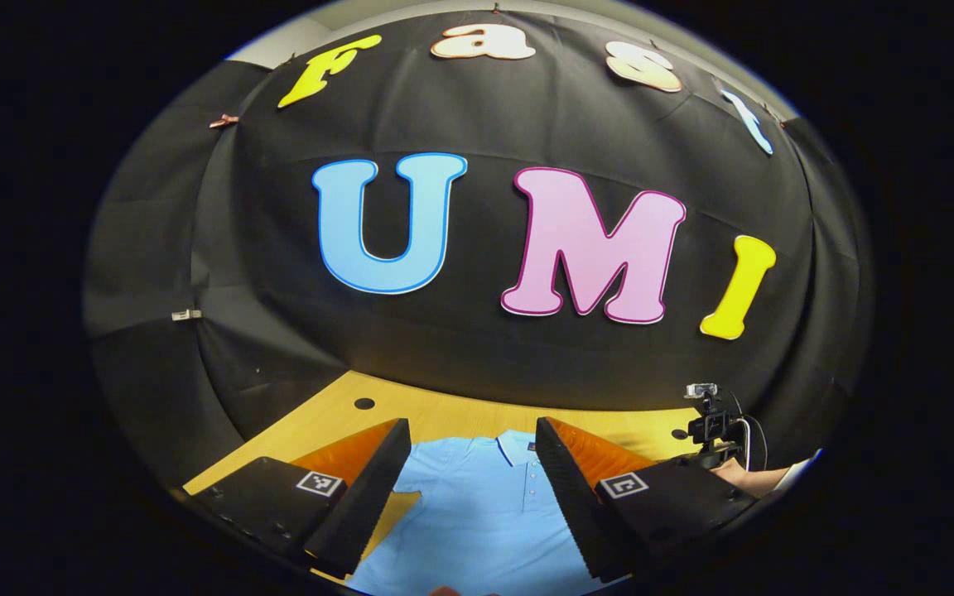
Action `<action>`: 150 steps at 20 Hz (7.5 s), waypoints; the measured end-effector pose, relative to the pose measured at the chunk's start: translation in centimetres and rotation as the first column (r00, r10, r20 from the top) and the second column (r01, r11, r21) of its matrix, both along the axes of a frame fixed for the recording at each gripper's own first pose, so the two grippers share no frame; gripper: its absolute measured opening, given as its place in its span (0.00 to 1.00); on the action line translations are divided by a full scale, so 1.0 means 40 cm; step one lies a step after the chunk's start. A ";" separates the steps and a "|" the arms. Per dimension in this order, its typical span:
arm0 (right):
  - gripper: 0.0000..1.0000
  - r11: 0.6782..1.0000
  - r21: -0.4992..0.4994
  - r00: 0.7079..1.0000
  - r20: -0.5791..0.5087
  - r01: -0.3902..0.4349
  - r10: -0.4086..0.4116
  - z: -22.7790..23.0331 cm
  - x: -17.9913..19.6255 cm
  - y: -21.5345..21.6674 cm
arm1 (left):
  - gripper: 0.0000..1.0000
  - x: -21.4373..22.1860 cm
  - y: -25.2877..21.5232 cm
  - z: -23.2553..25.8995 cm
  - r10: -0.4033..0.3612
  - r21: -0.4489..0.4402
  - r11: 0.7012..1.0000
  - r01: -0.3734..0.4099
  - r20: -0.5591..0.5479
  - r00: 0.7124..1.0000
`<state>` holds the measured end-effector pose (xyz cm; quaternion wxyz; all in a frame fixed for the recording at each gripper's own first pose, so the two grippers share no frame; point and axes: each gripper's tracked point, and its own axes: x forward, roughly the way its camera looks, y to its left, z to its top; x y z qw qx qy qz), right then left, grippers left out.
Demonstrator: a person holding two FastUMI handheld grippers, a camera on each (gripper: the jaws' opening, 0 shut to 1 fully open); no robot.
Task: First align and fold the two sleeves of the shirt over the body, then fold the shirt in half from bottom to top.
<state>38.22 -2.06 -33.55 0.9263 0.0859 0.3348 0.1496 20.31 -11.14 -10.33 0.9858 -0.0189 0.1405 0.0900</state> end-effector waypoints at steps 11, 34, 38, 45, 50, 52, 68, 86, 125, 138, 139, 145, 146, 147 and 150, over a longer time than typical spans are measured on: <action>0.06 0.993 0.000 0.993 -0.038 -0.115 0.115 -0.020 -0.050 0.250 | 0.97 0.081 0.170 -0.104 0.001 -0.089 0.996 -0.008 -0.083 0.997; 0.94 0.994 -0.020 0.977 0.185 -0.104 0.106 0.212 -0.108 0.156 | 0.97 0.422 0.377 -0.506 -0.071 -0.044 0.997 0.059 -0.366 0.928; 0.94 0.996 -0.029 0.979 0.187 -0.079 0.083 0.208 -0.134 0.102 | 0.97 0.459 0.415 -0.605 -0.059 -0.025 0.998 0.053 -0.425 0.903; 0.94 0.998 -0.036 0.988 0.147 -0.046 0.051 0.149 -0.185 0.020 | 0.97 0.498 0.453 -0.744 -0.038 0.002 0.999 0.045 -0.519 0.854; 0.94 1.000 -0.025 0.986 0.163 -0.014 0.017 0.155 -0.202 -0.014 | 0.97 0.508 0.457 -0.800 -0.026 -0.005 1.000 0.027 -0.557 0.830; 0.94 1.000 -0.027 0.987 0.163 -0.005 0.010 0.152 -0.206 -0.027 | 0.97 0.505 0.468 -0.818 -0.011 0.010 1.000 0.020 -0.576 0.818; 0.94 0.999 -0.039 0.985 0.171 -0.002 0.009 0.125 -0.234 -0.048 | 0.11 0.507 0.444 -0.830 -0.012 0.000 1.000 0.015 -0.583 0.813; 0.94 0.999 -0.040 0.985 0.171 -0.011 0.018 0.132 -0.298 -0.024 | 0.27 0.508 0.092 -0.691 -0.368 -0.077 0.919 0.388 -0.524 0.768; 0.98 0.929 0.362 0.897 -0.431 0.072 0.099 -0.125 -1.095 0.140 | 0.92 -0.573 0.235 -0.790 -0.464 -0.400 0.885 0.236 -0.740 0.487; 0.79 0.900 0.432 0.870 -0.463 0.054 0.170 -0.118 -1.087 0.260 | 0.88 -0.592 0.213 -0.815 -0.476 -0.389 0.878 0.277 -0.771 0.424; 0.79 0.893 0.445 0.867 -0.468 0.066 0.170 -0.117 -1.083 0.267 | 0.88 -0.590 0.213 -0.817 -0.472 -0.392 0.881 0.266 -0.771 0.428; 0.24 0.893 0.425 0.845 -0.523 0.147 0.110 -0.160 -1.056 0.252 | 0.48 -0.585 0.173 -0.849 -0.480 -0.430 0.877 0.214 -0.763 0.434; 0.15 0.887 0.434 0.838 -0.534 0.157 0.113 -0.160 -1.060 0.256 | 0.32 -0.587 0.160 -0.853 -0.495 -0.439 0.869 0.230 -0.760 0.421; 0.12 0.881 0.443 0.842 -0.529 0.165 0.108 -0.157 -1.064 0.261 | 0.25 -0.586 0.146 -0.852 -0.502 -0.441 0.865 0.240 -0.757 0.418; 0.05 0.887 0.443 0.851 -0.508 0.130 0.129 -0.153 -1.050 0.262 | 0.06 -0.534 0.157 -0.847 -0.453 -0.342 0.889 0.304 -0.752 0.479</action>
